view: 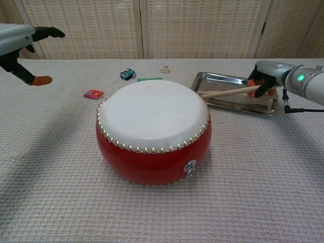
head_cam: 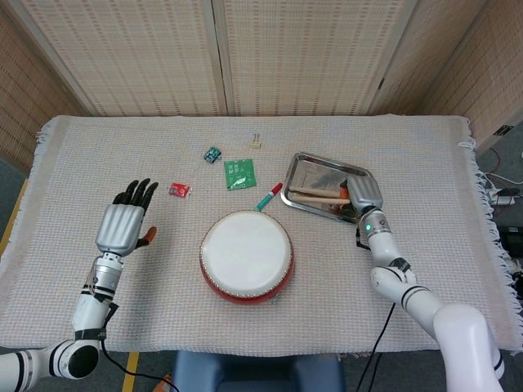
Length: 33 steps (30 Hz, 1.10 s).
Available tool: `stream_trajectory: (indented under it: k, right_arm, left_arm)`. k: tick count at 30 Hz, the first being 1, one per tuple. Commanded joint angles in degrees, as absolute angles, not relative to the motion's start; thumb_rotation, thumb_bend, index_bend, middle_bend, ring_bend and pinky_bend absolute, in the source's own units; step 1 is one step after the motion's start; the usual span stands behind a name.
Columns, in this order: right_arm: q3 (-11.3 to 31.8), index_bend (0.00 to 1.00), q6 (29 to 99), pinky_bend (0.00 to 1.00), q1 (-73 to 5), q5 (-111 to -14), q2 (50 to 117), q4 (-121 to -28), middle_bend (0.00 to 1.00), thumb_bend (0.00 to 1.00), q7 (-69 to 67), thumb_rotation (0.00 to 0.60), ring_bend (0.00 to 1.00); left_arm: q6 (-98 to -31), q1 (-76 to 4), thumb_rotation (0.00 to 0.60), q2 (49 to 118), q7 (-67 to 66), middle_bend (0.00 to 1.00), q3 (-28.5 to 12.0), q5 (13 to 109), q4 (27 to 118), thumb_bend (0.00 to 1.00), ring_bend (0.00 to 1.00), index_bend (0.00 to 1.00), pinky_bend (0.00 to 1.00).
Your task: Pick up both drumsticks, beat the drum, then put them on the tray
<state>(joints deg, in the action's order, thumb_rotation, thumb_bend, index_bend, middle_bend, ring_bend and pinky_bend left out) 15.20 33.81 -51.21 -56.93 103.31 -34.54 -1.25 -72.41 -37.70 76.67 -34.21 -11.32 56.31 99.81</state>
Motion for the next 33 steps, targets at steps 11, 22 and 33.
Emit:
stream_trajectory:
  k: [11,22,33]
  right_arm:
    - [16.9,0.01,33.6,0.07,-51.0,-55.6,101.4,-37.9,0.12,0.07,3.8,0.6,0.0]
    - [17.0,0.18,43.5,0.16,-45.1,-58.0,87.1,-60.9,0.13,0.13,6.9,0.6,0.03]
    - [9.8,0.2,61.8,0.18,-29.3,-70.5,65.9,-87.6,0.18,0.22,4.9,0.6,0.07]
  left_arm:
    - [-71.7,-37.5,0.6,76.5,-32.8,0.0,-11.6,56.8,99.2,0.32,0.0,0.0,0.21]
    - [-71.5,-35.8,0.6,75.2,-29.3,0.0,-11.8,56.8,97.7,0.32,0.0,0.0,0.21]
    - [-74.8,-28.4,0.6,72.2,-16.4,0.01,-10.1,60.5,93.6,0.32,0.0,0.02,0.21]
